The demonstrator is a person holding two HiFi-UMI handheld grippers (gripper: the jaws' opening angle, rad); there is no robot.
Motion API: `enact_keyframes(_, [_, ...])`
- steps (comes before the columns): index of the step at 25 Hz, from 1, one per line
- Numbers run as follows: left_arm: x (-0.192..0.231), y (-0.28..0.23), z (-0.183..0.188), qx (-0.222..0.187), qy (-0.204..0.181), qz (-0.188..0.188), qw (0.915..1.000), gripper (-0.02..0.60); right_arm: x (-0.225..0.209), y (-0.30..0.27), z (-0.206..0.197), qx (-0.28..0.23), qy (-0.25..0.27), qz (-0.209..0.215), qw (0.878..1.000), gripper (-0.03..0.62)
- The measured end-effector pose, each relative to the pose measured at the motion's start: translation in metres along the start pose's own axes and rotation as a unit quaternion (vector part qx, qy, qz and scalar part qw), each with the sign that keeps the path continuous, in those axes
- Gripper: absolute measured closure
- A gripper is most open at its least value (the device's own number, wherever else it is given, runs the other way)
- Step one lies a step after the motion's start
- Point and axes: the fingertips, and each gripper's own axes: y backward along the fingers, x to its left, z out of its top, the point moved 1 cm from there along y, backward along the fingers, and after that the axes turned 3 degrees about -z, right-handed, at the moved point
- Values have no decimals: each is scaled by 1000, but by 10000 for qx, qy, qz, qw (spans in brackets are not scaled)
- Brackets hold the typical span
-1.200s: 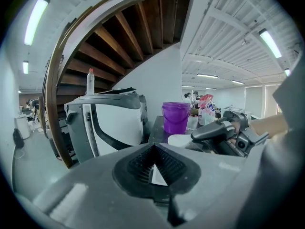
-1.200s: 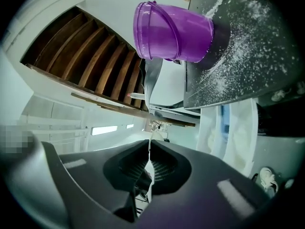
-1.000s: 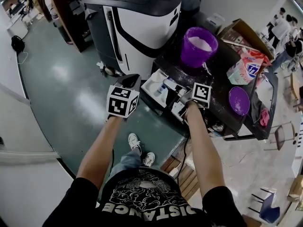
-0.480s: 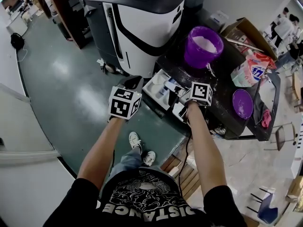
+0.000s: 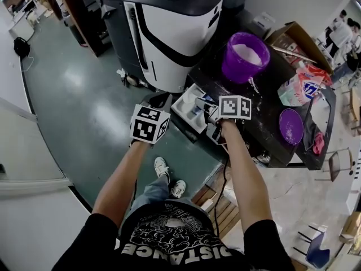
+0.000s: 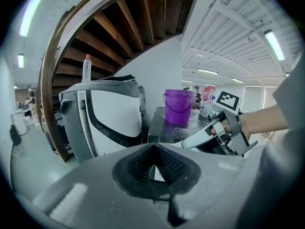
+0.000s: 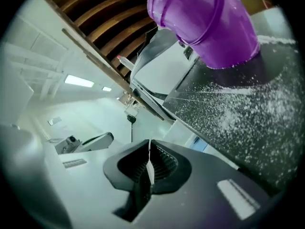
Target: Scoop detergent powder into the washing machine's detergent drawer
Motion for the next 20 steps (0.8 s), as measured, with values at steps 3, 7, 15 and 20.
enact_keyframes(3, [-1, -1, 0, 10, -1, -7, 10000, 578, 0, -2, 0, 165, 459, -232, 9985, 559])
enact_keyframes(7, [-3, -2, 1, 1, -2, -14, 10000, 578, 0, -4, 1, 316, 983, -486, 9935, 560])
enact_keyframes(15, [-2, 0, -4, 5, 31, 16, 10000, 578, 1, -8, -2, 648, 2003, -981, 9727, 560])
enact_keyframes(20, [-2, 2, -5, 6, 55, 29, 10000, 578, 2, -10, -5, 827, 2522, -1203, 9566, 560])
